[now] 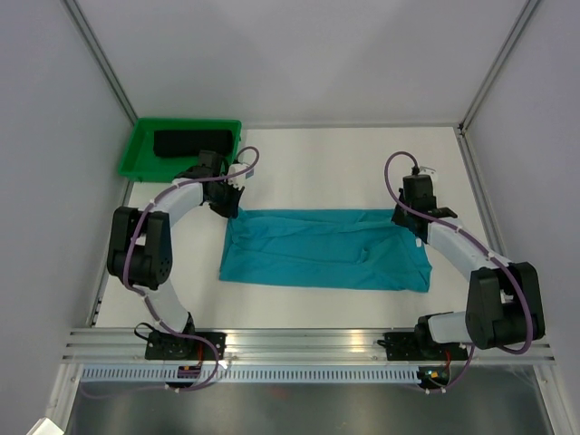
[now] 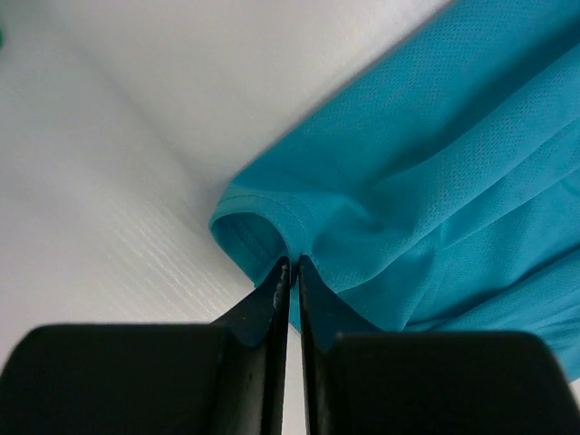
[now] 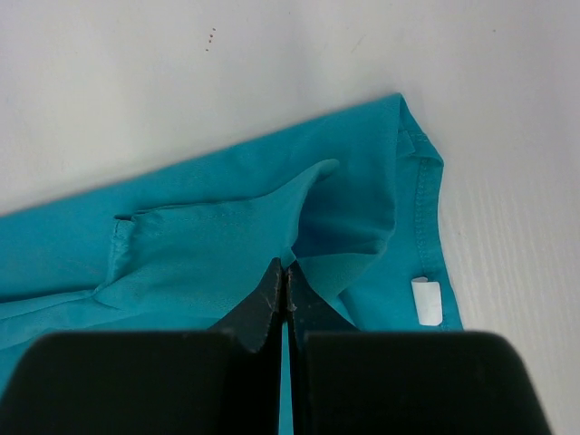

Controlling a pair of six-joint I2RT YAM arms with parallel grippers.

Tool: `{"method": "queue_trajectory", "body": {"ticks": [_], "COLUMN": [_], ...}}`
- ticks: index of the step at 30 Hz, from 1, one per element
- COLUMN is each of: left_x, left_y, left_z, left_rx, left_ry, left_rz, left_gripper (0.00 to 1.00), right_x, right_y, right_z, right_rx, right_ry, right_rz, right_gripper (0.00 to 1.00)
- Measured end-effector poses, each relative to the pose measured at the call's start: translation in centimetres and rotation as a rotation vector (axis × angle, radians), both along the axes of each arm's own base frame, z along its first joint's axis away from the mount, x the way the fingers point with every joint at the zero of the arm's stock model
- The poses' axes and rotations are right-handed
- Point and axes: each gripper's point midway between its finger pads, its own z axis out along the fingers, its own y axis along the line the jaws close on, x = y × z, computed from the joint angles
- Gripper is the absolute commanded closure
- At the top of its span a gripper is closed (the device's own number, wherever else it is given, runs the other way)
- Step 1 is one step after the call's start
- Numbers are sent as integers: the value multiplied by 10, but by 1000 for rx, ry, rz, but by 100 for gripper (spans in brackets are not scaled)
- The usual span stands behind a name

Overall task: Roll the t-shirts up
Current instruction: Fold the tshirt

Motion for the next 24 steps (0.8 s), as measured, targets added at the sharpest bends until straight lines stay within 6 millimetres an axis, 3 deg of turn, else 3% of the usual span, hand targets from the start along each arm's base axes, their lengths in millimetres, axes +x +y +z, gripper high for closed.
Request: {"method": "queue_trajectory", "body": {"ticks": [2,4,6,10,17,19,24], "left_x": [1,2,3,1,-20,-23,-33], "left_y": [0,0,-1,-1,3,4,6], "left_z": [-1,0,1,7,44,39,-7], "left_rx": [-1,-2,-5,-8,-26,-24,5], "left_ry": [2,-3,-6,-18,-113,-102,36], "left_rz": [2,3,7,8,10,11,15], "left_gripper": [79,62,56,55,61,61,60], "right_x": [0,0,0,0,0,0,0], "right_y": [1,0,1,2,4,4,6], "right_z": [-1,-2,-3,-4,-4,-4,-4], "right_rx": [2,1,2,6,15,16,21], "right_ry": [1,6,10,13,14,14,15], "right_rz": [2,2,3,7,16,17,22], "right_gripper": [100,100,100,100,99,100,100]}}
